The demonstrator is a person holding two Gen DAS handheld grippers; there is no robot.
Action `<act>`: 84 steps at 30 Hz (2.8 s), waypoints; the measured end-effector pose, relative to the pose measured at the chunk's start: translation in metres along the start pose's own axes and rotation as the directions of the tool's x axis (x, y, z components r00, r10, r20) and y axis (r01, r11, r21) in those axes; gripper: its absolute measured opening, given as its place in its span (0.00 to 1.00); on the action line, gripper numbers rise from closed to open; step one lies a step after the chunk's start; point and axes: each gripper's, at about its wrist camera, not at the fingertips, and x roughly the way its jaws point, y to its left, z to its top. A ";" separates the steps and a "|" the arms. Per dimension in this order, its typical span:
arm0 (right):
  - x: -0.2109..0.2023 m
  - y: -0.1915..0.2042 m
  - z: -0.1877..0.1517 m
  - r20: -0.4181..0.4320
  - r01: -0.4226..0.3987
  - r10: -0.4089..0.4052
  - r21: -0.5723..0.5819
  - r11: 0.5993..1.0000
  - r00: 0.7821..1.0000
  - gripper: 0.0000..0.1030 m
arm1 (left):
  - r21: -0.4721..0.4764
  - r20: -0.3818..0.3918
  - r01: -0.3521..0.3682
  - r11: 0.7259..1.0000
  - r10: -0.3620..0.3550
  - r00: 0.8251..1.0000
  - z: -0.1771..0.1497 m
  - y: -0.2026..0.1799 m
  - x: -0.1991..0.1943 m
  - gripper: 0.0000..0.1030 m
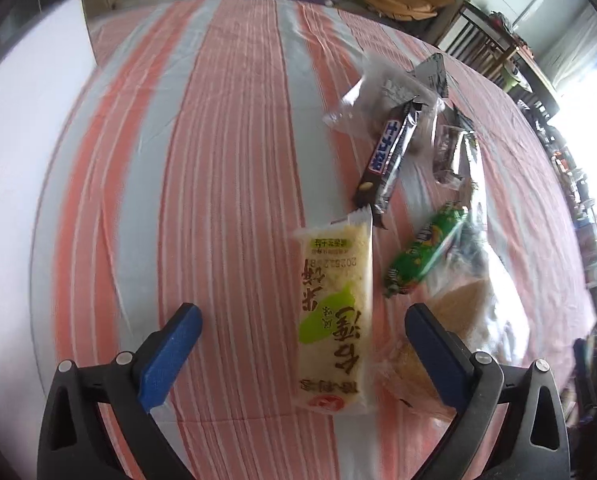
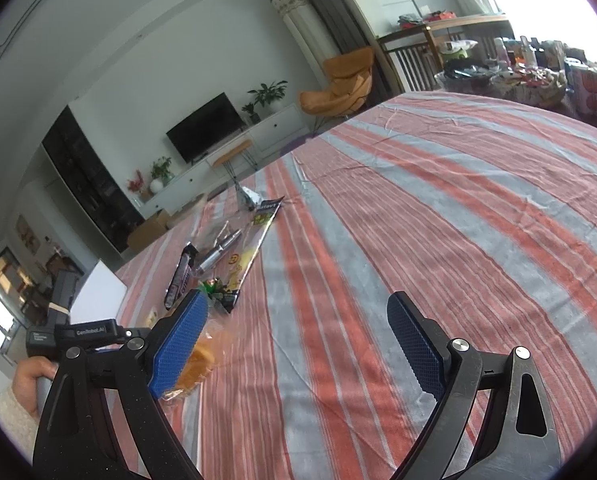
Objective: Organize snacks
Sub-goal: 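Grasp the cream rice-cake packet with the left tool while the right tool grasps the bread bag, then carry the rice-cake packet and bread bag into the box and release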
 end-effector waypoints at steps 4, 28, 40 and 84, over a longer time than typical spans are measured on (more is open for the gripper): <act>0.003 -0.003 0.000 -0.015 -0.001 0.001 0.017 1.000 1.000 0.90 | -0.093 0.008 0.075 0.993 -0.075 0.997 0.003 0.013 -0.007 0.98; 0.068 0.094 -0.022 -0.432 -0.014 0.046 0.077 0.997 0.901 0.91 | 0.140 0.216 -0.185 0.973 0.152 0.965 -0.081 -0.018 -0.038 0.26; 0.094 0.100 -0.036 -0.510 0.129 -0.153 -0.082 0.988 0.847 0.77 | 0.125 0.432 -0.114 0.986 0.049 0.901 -0.136 0.004 -0.168 0.26; 0.079 0.060 -0.040 -0.173 0.360 -0.448 -0.378 0.853 0.877 0.81 | -0.096 0.353 -0.298 0.950 0.313 0.882 -0.127 0.097 -0.176 0.85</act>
